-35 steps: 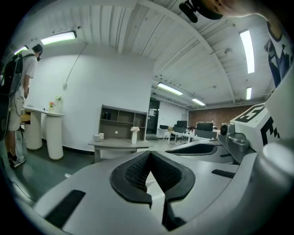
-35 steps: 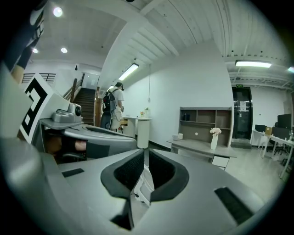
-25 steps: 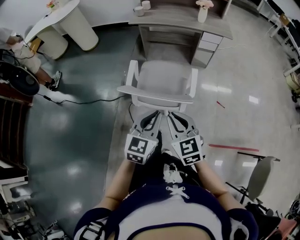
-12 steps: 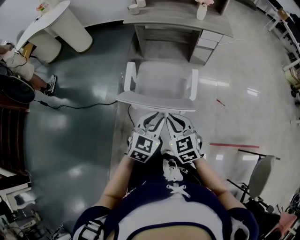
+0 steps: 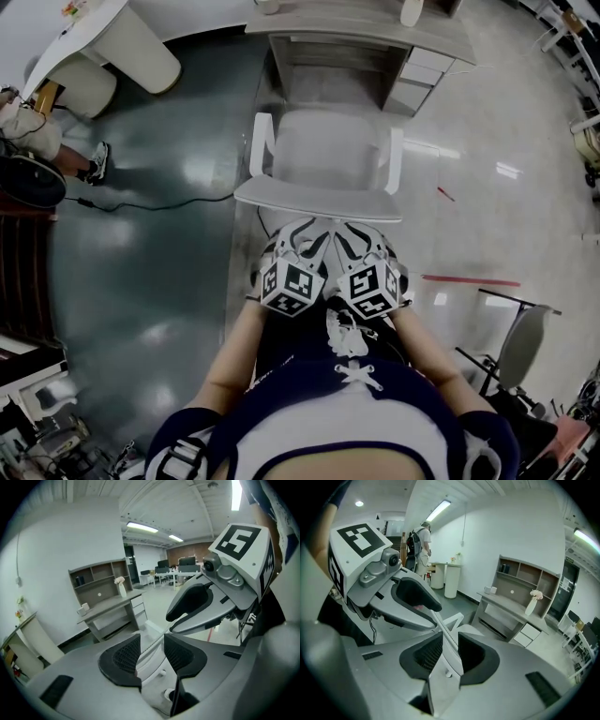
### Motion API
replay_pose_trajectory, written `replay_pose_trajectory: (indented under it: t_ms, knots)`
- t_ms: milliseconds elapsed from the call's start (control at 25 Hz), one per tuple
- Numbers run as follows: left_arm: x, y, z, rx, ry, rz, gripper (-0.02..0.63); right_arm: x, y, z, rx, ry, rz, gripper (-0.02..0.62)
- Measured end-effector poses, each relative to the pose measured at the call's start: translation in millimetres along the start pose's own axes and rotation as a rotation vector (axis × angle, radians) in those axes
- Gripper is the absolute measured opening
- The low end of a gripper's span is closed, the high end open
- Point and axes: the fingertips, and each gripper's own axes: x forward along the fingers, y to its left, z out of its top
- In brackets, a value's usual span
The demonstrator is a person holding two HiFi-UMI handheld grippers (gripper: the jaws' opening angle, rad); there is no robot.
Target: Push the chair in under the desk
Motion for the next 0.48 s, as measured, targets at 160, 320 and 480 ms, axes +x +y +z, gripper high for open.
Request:
replay_pose_trajectory:
  t_ms: [160,320,480]
  knots:
    - [8,4,-15,0.108,0.070,0.003,0.170,10,2,-6,-0.034,0.039,-0.005,0.078]
    - [16,14,-30,0.295,0.154,0.042,0.186,26,3,-14,-0.077,0.095,-0.005,0.106]
    - [23,19,-38,0.387,0.192,0.045,0.187,40,4,-24,-0.135,0.150,-0.011,0.121]
